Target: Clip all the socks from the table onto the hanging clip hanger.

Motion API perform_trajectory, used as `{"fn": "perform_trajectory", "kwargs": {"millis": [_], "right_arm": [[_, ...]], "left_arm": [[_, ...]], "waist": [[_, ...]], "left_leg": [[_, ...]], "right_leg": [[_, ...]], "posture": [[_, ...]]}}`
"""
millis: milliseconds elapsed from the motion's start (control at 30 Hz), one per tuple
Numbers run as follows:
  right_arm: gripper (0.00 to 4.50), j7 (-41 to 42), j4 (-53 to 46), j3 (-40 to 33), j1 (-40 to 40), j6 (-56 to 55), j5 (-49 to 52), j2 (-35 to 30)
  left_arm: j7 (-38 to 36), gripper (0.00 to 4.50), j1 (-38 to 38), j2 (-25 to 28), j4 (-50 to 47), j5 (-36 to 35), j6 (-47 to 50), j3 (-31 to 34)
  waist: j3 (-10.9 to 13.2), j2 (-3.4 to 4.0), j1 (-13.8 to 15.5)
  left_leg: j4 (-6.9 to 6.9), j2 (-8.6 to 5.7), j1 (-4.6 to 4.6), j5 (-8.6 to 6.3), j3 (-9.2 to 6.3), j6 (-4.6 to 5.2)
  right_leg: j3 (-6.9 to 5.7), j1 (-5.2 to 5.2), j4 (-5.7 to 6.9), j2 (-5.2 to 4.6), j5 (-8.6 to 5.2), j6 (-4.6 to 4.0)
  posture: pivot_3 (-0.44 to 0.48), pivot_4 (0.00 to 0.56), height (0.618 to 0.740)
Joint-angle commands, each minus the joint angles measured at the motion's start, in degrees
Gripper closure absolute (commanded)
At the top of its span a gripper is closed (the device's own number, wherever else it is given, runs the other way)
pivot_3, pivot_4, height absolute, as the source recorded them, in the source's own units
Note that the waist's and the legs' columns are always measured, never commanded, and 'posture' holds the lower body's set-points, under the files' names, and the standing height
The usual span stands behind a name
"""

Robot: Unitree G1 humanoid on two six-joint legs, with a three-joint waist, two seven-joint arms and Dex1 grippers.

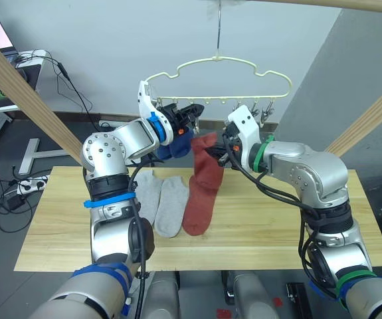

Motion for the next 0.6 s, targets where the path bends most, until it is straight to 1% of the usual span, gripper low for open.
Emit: {"fn": "perform_trajectory", "kwargs": {"millis": [33,133,200,300,367,433,500,600], "right_arm": [[4.5,-0.2,-1.7,-1.2,-0.9,-0.8,1.0,0.0],[4.5,-0.4,-2.6,-1.2,-0.5,-0.2,1.2,-0.1],[4.5,-0.5,-4.1,-1.6,0.2,0.9,1.7,-0.3],[4.5,-0.8,-5.8,-1.9,0.9,2.0,2.4,-0.8],[4.5,-1.1,-7.2,-2.4,1.3,3.1,3.1,-1.1],[4.5,-1.5,-8.7,-3.0,1.7,4.5,3.9,-1.3],[4.5,-1.8,-9.8,-3.5,2.1,5.5,4.4,-1.5],[4.5,-2.4,-10.8,-4.0,2.7,6.7,5.0,-2.0]], "left_arm": [[-1.7,4.17,1.7,1.3,-2.8,1.8,-1.9,-3.3],[-3.5,4.17,3.4,2.4,-5.3,3.1,-3.2,-6.3],[-5.8,4.17,5.6,4.3,-8.5,6.0,-5.6,-11.1],[-8.5,4.17,8.3,6.0,-12.0,9.1,-9.6,-15.9],[-10.3,4.17,10.1,7.5,-13.8,13.2,-14.2,-20.1],[-11.4,4.17,11.0,7.8,-14.2,15.2,-16.7,-22.0],[-11.0,3.43,11.0,7.0,-13.3,15.5,-17.6,-21.5],[-11.6,2.48,10.6,6.2,-12.4,16.2,-19.8,-20.9]], "waist": [[0.0,0.01,0.0],[0.0,0.01,0.0],[0.0,0.01,0.0],[0.0,0.02,0.0],[0.0,0.02,0.0],[0.0,0.02,0.1],[0.0,0.02,0.1],[0.0,0.02,0.1]], "left_leg": [[-0.01,0.0,0.0,0.0,0.0,0.0],[-0.03,0.0,0.01,0.0,0.0,0.0],[-0.04,0.0,0.0,0.0,0.0,0.0],[-0.08,0.0,0.01,0.0,0.01,0.0],[-0.09,0.01,0.01,0.0,0.01,-0.01],[-0.09,0.0,0.01,0.0,0.01,0.0],[-0.09,0.0,0.0,0.0,0.01,0.0],[-0.08,0.0,0.0,0.0,0.02,0.01]], "right_leg": [[0.0,0.0,0.0,0.0,0.0,0.0],[-0.01,0.0,0.0,0.0,0.0,0.0],[0.01,-0.01,0.0,0.0,0.0,0.0],[0.01,-0.01,0.0,0.0,0.0,-0.01],[0.01,-0.02,-0.01,-0.01,0.0,-0.01],[0.01,-0.02,-0.01,-0.02,0.0,-0.01],[0.01,-0.02,-0.01,-0.02,0.0,-0.01],[0.01,-0.02,-0.01,-0.02,0.0,0.0]], "posture": [[-0.003,0.279,0.74],[-0.003,0.279,0.74],[-0.003,0.279,0.74],[0.001,0.279,0.74],[0.001,0.279,0.74],[0.001,0.279,0.74],[0.001,0.279,0.74],[-0.008,0.281,0.74]]}}
